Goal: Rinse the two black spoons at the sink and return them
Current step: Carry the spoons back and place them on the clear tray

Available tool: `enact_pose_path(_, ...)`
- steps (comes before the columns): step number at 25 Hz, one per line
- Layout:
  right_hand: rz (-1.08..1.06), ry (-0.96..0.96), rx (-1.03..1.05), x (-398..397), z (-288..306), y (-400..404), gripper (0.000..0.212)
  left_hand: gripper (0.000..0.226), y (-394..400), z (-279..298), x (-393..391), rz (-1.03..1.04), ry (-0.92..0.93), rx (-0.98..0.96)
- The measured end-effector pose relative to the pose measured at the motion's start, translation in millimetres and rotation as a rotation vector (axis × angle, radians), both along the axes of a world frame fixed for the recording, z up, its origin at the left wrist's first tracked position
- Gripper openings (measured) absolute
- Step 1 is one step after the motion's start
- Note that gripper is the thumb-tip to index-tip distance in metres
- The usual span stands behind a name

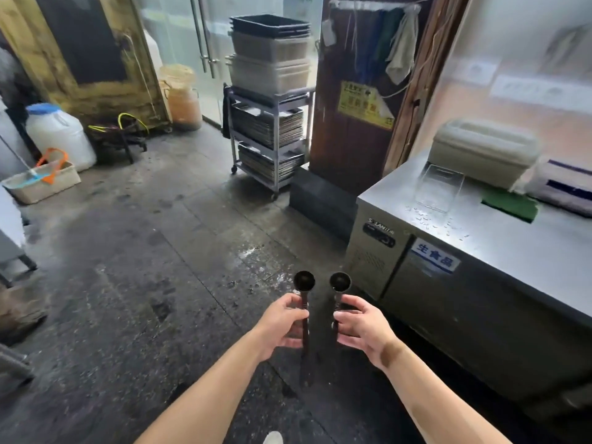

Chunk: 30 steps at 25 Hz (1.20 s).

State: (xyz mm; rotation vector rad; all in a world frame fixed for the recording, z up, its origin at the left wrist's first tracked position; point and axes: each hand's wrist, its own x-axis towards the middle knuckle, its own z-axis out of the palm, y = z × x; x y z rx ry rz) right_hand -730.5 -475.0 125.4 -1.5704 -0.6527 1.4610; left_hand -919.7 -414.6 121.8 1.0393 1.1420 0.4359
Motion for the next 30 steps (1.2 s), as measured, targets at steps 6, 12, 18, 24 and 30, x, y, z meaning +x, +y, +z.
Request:
enact_pose_path(6,-0.182,-0.025,0.002,10,8,32,0.034,0.011,66,0,33,-0.196,-0.002,0.015)
enact_pose_path(12,-0.305,-0.044,-0.002,25,18,43,0.032,0.013,111,4,68,-0.352,0.008,0.035)
enact_pose_path(18,-0.371,-0.017,0.018,49,20,55,0.036,0.018,143,7,109,-0.456,-0.020,0.070)
enact_pose_path(24,-0.417,0.018,0.040,87,11,74,0.042,0.024,167,-1,154,-0.487,0.021,0.074)
enact_pose_path(30,-0.435,0.078,0.056,143,3,109,0.046,0.025,198,-5,211,-0.498,0.046,0.078)
